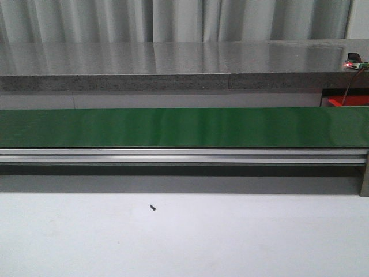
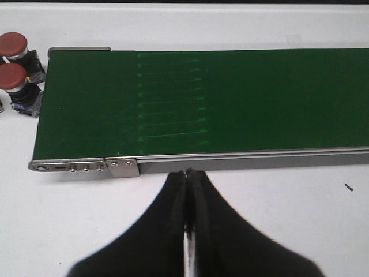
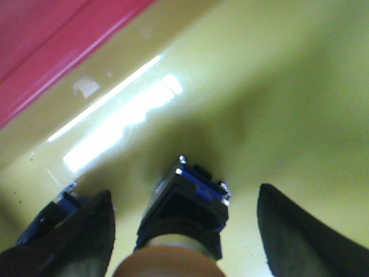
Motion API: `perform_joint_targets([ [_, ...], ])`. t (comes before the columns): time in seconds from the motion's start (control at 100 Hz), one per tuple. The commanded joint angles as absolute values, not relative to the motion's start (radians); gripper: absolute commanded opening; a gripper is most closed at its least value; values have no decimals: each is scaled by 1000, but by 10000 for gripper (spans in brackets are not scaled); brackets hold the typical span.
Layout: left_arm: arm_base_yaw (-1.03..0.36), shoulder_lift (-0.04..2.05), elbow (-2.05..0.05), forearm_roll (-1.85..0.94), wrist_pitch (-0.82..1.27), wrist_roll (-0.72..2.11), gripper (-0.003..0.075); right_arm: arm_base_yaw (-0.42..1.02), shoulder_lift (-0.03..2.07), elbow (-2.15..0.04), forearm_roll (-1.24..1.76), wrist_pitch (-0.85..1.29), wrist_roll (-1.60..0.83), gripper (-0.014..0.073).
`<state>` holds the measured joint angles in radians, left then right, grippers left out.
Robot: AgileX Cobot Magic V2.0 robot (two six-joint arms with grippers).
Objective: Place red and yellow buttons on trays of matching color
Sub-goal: 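Open the right gripper and return it above the belt's far end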
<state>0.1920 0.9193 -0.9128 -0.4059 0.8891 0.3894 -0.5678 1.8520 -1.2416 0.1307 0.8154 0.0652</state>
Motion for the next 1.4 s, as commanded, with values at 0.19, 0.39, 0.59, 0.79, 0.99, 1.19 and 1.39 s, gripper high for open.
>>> perform_joint_targets([
  [0.19,185,906,-939,-441,825,386,-20,-575,1730,-1264,123,809,62,523],
  [0.39,185,906,-939,-441,825,386,-20,-575,1678,-1264,129,816,64,523],
  [0.59,185,906,-939,-441,824,386,-20,-556,1581,-1264,146,843,64,521],
  [0.79,185,906,-939,-443,822,386,-20,-420,1468,-1222,146,843,63,521],
  [0.99,185,906,-939,-444,810,386,-20,-223,1390,-1172,145,826,46,367],
  [1.19,185,906,-939,-444,795,386,-20,-77,1314,-1134,134,817,46,62],
  [1.39,185,906,-939,-462,793,383,-20,17,1215,-1079,129,799,19,-102],
])
